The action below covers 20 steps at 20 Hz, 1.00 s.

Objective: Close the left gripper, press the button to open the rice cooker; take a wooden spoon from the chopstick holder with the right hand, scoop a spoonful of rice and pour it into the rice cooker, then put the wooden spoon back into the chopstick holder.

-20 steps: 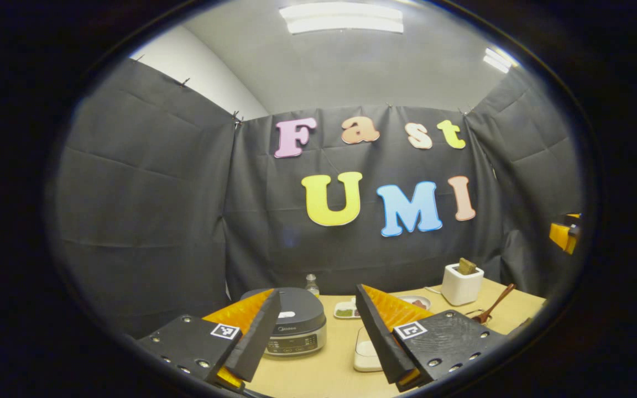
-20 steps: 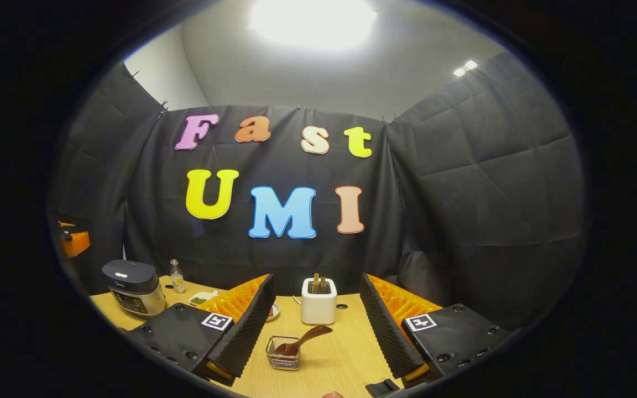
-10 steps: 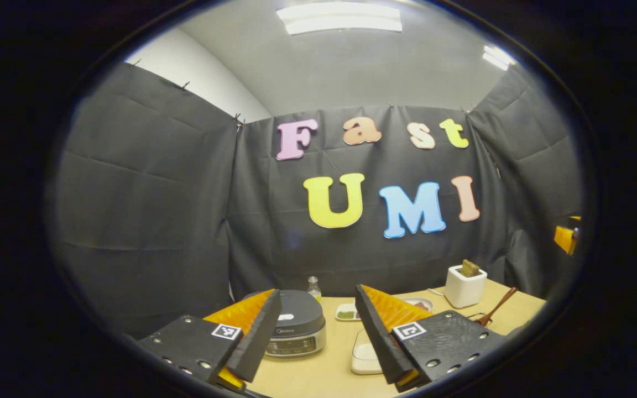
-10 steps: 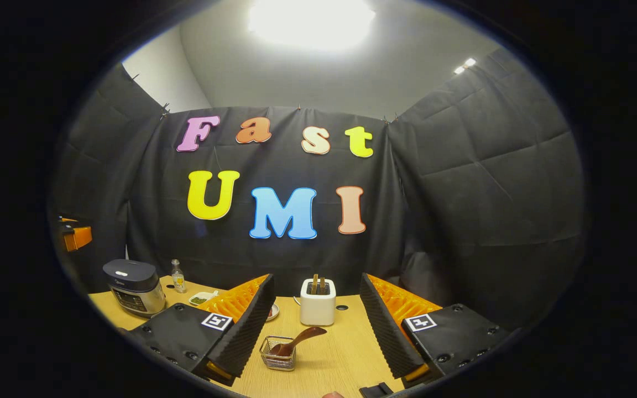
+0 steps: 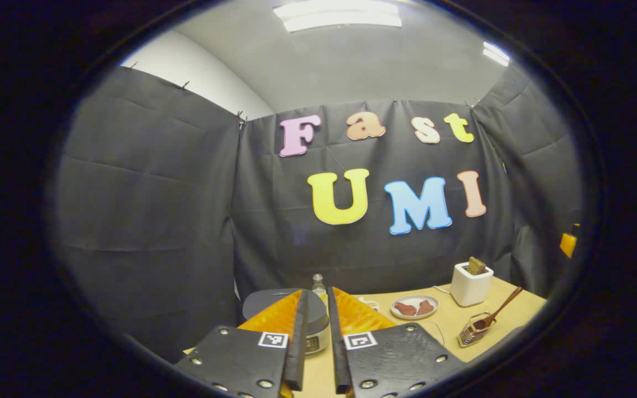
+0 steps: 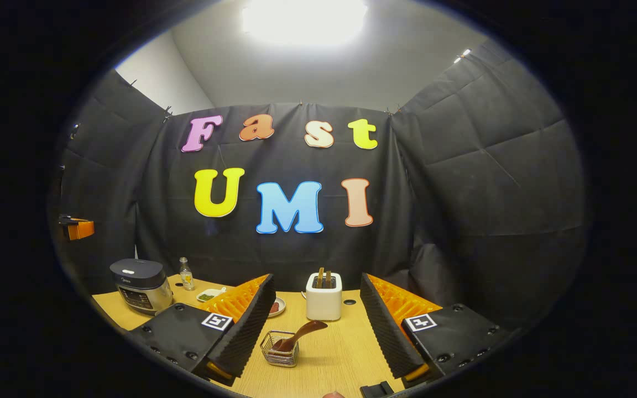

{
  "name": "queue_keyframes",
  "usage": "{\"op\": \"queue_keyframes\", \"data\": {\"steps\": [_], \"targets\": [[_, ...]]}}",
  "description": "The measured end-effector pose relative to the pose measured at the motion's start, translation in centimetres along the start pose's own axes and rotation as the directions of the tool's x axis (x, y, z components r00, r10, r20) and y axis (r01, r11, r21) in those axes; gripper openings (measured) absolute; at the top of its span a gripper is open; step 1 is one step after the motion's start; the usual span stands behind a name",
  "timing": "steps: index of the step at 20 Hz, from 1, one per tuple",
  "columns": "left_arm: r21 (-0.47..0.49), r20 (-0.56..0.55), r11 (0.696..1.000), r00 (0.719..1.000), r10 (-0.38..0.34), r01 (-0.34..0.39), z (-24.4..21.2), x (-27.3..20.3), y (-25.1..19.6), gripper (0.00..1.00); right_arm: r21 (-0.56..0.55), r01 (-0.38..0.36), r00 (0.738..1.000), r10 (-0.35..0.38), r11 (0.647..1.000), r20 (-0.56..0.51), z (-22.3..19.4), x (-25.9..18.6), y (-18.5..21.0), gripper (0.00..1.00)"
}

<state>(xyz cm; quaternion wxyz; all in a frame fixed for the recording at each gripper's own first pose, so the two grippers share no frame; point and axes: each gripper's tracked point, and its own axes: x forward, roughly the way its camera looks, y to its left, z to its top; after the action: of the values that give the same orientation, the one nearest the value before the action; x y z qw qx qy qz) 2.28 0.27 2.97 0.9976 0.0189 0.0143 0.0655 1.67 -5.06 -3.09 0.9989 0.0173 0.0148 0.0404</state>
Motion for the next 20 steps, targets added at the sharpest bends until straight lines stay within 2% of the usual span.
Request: {"op": "queue_keyframes", "data": {"steps": [1, 2, 5, 11, 14, 15, 16, 20], "targets": [[-0.002, -0.001, 1.000, 1.000, 0.009, -0.009, -0.3, 0.7, 0.5, 0.18, -0.004, 0.002, 1.000, -0.002, 1.000, -0.001, -0.1, 0.2, 0.1, 0.98], [-0.009, -0.006, 1.000, 1.000, 0.009, -0.009, -0.5, 1.7, 0.7, 0.05, -0.007, 0.005, 1.000, -0.005, 1.000, -0.006, -0.3, 0.3, 0.2, 0.97], [-0.031, -0.025, 0.999, 1.000, 0.011, -0.012, -1.5, 4.5, 2.1, 0.00, -0.013, 0.044, 0.999, -0.044, 0.999, 0.001, 0.0, 0.7, 0.2, 0.97], [-0.051, -0.071, 0.999, 0.997, -0.023, 0.019, -4.6, 10.7, 4.4, 0.01, -0.024, 0.109, 0.994, -0.109, 0.994, -0.003, 0.1, 1.8, 1.7, 0.97], [-0.074, -0.114, 0.997, 0.993, -0.035, 0.027, -7.5, 13.5, 5.5, 0.01, -0.035, 0.135, 0.991, -0.136, 0.990, -0.008, 0.1, 2.1, 2.5, 0.97], [-0.077, -0.129, 0.997, 0.991, -0.038, 0.028, -8.5, 14.2, 5.8, 0.04, -0.039, 0.142, 0.990, -0.143, 0.989, -0.013, 0.0, 2.2, 2.8, 0.97], [-0.079, -0.144, 0.996, 0.989, -0.042, 0.031, -9.5, 15.0, 6.1, 0.01, -0.041, 0.149, 0.989, -0.150, 0.988, -0.020, -0.1, 2.4, 3.1, 0.98], [-0.083, -0.208, 0.996, 0.977, -0.056, 0.040, -14.0, 17.2, 6.8, 0.01, -0.053, 0.167, 0.985, -0.169, 0.985, -0.036, -0.3, 2.9, 4.3, 0.98]]}}
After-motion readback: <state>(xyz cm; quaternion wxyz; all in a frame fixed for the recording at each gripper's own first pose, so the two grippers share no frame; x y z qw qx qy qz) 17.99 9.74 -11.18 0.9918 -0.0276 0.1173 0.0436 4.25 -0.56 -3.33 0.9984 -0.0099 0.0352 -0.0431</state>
